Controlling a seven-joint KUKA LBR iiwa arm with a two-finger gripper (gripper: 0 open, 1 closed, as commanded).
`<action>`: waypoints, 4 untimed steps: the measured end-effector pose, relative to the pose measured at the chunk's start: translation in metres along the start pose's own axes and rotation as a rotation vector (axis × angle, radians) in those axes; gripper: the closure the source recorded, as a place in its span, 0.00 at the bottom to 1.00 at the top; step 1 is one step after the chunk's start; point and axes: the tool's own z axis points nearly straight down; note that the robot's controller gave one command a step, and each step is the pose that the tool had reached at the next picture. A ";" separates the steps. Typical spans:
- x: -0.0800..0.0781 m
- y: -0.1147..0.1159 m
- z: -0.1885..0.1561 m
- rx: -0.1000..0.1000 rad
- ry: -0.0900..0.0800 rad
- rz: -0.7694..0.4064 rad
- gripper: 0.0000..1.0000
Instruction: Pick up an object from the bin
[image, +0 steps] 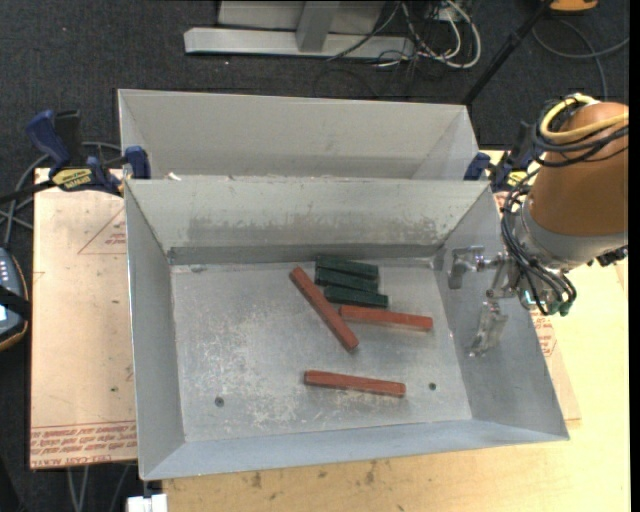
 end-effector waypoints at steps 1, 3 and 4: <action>-0.003 0.027 0.125 -0.002 -0.001 0.226 0.00; -0.055 0.000 0.149 0.001 -0.009 0.142 1.00; -0.115 -0.002 -0.007 0.003 -0.021 0.021 1.00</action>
Offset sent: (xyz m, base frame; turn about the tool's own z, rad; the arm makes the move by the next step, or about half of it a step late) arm 0.0033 0.0248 -0.1211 0.2280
